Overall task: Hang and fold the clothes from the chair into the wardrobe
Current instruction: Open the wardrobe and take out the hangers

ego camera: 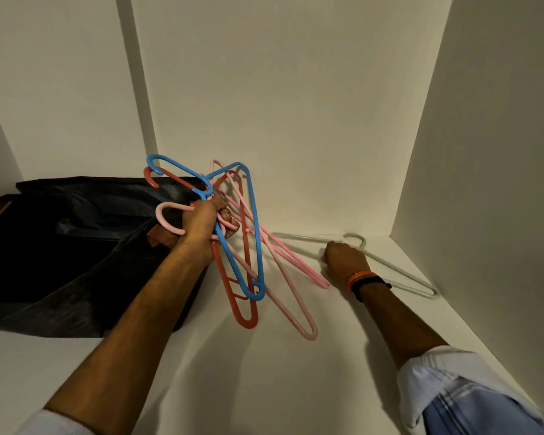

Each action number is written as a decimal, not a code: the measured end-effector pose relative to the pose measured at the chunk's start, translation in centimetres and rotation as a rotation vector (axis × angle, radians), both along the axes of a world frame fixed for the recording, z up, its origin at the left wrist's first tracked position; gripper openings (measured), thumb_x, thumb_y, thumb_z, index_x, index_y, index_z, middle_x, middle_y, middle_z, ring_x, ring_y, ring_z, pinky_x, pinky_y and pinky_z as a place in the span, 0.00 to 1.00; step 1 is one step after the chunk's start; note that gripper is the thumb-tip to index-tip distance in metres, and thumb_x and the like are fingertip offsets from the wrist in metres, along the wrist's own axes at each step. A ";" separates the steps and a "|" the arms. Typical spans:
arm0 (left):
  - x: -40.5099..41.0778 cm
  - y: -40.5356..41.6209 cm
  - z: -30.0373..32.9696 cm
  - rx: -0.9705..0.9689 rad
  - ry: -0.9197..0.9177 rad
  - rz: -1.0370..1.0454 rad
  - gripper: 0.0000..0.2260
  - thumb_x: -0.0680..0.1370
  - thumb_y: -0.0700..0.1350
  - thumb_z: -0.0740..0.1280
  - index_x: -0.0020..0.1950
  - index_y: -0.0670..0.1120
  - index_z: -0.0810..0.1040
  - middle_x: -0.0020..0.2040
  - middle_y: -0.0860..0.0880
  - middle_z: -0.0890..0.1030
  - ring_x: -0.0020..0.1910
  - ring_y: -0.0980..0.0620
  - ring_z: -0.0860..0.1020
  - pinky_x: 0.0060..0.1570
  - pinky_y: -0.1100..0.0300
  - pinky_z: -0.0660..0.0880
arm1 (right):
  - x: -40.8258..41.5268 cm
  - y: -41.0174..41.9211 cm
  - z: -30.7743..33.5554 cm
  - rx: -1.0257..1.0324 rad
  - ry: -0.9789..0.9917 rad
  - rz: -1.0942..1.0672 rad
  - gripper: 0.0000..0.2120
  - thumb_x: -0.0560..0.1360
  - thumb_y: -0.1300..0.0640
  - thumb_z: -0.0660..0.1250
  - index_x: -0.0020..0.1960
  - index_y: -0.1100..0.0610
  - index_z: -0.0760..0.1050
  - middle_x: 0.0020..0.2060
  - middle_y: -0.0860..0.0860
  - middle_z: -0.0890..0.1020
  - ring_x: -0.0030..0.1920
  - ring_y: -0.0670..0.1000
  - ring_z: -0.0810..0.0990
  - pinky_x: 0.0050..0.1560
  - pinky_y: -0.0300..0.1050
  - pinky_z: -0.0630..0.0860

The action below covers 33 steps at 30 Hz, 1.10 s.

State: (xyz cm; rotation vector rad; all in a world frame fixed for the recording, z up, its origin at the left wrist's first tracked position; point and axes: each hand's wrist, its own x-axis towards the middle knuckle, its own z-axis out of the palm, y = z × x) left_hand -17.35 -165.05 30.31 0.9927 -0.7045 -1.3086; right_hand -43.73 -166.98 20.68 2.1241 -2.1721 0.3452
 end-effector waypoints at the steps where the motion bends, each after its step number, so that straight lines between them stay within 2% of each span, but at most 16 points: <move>1: 0.0 -0.1 0.0 0.005 -0.001 0.000 0.06 0.79 0.41 0.65 0.43 0.45 0.75 0.29 0.51 0.75 0.26 0.55 0.74 0.33 0.61 0.74 | 0.0 0.0 0.4 -0.023 -0.040 -0.002 0.12 0.79 0.58 0.61 0.60 0.62 0.71 0.55 0.60 0.80 0.55 0.61 0.80 0.48 0.49 0.74; 3: -0.2 -0.2 0.0 0.013 -0.008 0.001 0.05 0.79 0.41 0.65 0.43 0.45 0.76 0.28 0.51 0.76 0.26 0.55 0.74 0.33 0.60 0.74 | 0.1 -0.1 1.7 -0.127 -0.149 0.006 0.10 0.80 0.59 0.59 0.60 0.63 0.70 0.51 0.61 0.82 0.51 0.62 0.80 0.44 0.48 0.72; 6: -0.9 -0.3 -0.2 0.027 -0.021 -0.016 0.03 0.79 0.40 0.66 0.45 0.44 0.76 0.28 0.51 0.77 0.26 0.55 0.75 0.35 0.59 0.74 | 1.3 -0.1 4.5 -0.340 -0.432 0.061 0.10 0.82 0.57 0.60 0.56 0.63 0.72 0.43 0.61 0.82 0.44 0.63 0.81 0.39 0.46 0.70; 9: -1.9 -0.1 -0.7 0.035 0.013 -0.069 0.03 0.79 0.39 0.66 0.45 0.44 0.76 0.28 0.50 0.77 0.25 0.55 0.75 0.34 0.60 0.74 | 3.4 0.3 7.1 -0.432 -0.629 0.142 0.08 0.82 0.58 0.60 0.54 0.63 0.74 0.39 0.59 0.83 0.38 0.56 0.81 0.42 0.47 0.77; 12: -2.9 0.2 -1.0 0.014 0.017 -0.130 0.02 0.79 0.39 0.66 0.47 0.42 0.77 0.31 0.49 0.78 0.28 0.54 0.77 0.35 0.59 0.77 | 5.9 1.4 8.9 -0.436 -0.699 0.216 0.07 0.82 0.58 0.61 0.52 0.61 0.75 0.39 0.55 0.84 0.32 0.46 0.79 0.38 0.38 0.76; 14: -3.6 0.5 -1.1 -0.013 -0.056 -0.147 0.02 0.80 0.39 0.66 0.48 0.43 0.78 0.35 0.47 0.80 0.32 0.53 0.80 0.42 0.54 0.81 | 7.7 2.3 9.7 -0.412 -0.730 0.223 0.06 0.81 0.58 0.63 0.49 0.59 0.76 0.38 0.52 0.84 0.33 0.45 0.80 0.35 0.34 0.76; 16: -4.2 0.8 -1.1 -0.036 -0.094 -0.167 0.03 0.80 0.40 0.66 0.51 0.43 0.79 0.42 0.44 0.82 0.41 0.49 0.82 0.53 0.49 0.81 | 9.2 2.9 10.2 -0.368 -0.754 0.209 0.05 0.80 0.59 0.63 0.48 0.57 0.77 0.39 0.51 0.84 0.36 0.47 0.82 0.39 0.36 0.80; 19: -4.6 1.2 -1.4 -0.055 -0.136 -0.186 0.10 0.80 0.43 0.66 0.60 0.42 0.78 0.52 0.41 0.83 0.52 0.44 0.83 0.57 0.46 0.79 | 11.1 3.8 10.3 -0.294 -0.760 0.188 0.07 0.79 0.61 0.63 0.53 0.57 0.79 0.47 0.51 0.83 0.46 0.49 0.82 0.50 0.41 0.79; 21: -4.5 1.6 -1.8 -0.053 -0.141 -0.201 0.14 0.80 0.46 0.66 0.63 0.42 0.77 0.55 0.42 0.83 0.54 0.43 0.82 0.58 0.46 0.79 | 12.0 4.5 10.0 -0.263 -0.763 0.172 0.10 0.80 0.61 0.62 0.57 0.57 0.79 0.50 0.52 0.82 0.49 0.49 0.81 0.52 0.40 0.78; 24: -3.9 1.9 -2.4 -0.034 -0.169 -0.192 0.15 0.79 0.48 0.68 0.62 0.42 0.77 0.55 0.42 0.83 0.54 0.43 0.82 0.58 0.45 0.79 | 12.9 5.7 9.2 -0.203 -0.804 0.147 0.12 0.81 0.59 0.61 0.60 0.56 0.80 0.50 0.50 0.83 0.49 0.49 0.81 0.50 0.38 0.77; 28: -3.1 2.9 -2.7 -0.035 -0.160 -0.286 0.15 0.79 0.47 0.68 0.64 0.43 0.77 0.57 0.42 0.82 0.56 0.43 0.81 0.58 0.48 0.79 | 13.8 7.6 8.2 -0.227 -0.858 0.094 0.11 0.81 0.57 0.60 0.59 0.55 0.78 0.49 0.51 0.84 0.49 0.50 0.82 0.55 0.49 0.80; 33: -2.7 6.1 -1.9 -0.062 -0.096 -0.347 0.12 0.80 0.44 0.66 0.63 0.44 0.77 0.55 0.43 0.83 0.55 0.45 0.82 0.42 0.56 0.79 | 15.5 11.9 8.4 -0.327 -0.935 0.052 0.09 0.82 0.60 0.59 0.57 0.50 0.76 0.48 0.47 0.82 0.47 0.49 0.83 0.53 0.51 0.82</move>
